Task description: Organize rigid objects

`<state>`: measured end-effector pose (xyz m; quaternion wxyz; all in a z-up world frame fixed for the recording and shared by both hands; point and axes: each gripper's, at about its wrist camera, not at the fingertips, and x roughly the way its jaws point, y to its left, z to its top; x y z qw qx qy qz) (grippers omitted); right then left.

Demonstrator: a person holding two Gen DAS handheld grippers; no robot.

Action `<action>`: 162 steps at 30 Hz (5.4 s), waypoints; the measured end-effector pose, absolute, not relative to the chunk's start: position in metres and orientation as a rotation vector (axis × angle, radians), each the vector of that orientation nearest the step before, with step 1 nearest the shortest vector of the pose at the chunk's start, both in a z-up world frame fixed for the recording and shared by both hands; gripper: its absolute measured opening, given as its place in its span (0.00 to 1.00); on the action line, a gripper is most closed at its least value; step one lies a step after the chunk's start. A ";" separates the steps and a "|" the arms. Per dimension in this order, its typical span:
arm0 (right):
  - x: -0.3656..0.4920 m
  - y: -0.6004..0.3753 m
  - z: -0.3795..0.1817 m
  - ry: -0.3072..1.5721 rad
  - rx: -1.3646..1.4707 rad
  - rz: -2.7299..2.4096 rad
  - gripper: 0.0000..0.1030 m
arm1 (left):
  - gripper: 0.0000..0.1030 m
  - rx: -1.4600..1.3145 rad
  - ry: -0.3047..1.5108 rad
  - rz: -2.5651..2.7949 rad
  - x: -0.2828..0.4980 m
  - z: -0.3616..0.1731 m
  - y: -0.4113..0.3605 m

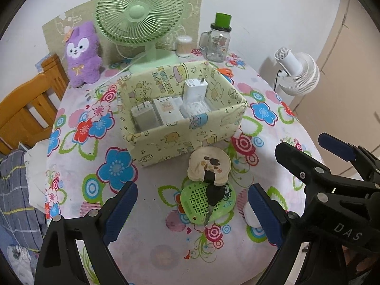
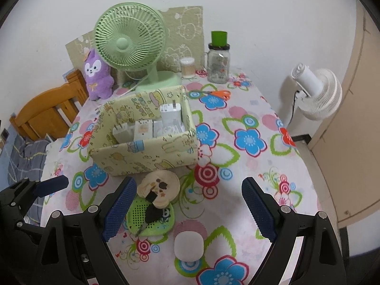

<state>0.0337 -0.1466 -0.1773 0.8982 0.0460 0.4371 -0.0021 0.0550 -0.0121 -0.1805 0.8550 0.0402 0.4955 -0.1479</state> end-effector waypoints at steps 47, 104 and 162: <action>0.013 -0.177 -0.280 1.032 0.215 -0.201 0.89 | 0.84 0.265 1.008 -0.389 0.061 -0.281 -0.052; 0.018 -0.126 -0.307 1.144 0.149 -0.178 0.50 | 0.30 0.275 1.030 -0.406 0.023 -0.285 -0.027; 0.079 -0.146 -0.180 0.982 0.083 0.045 0.50 | 0.30 0.081 0.957 -0.232 0.064 -0.168 -0.045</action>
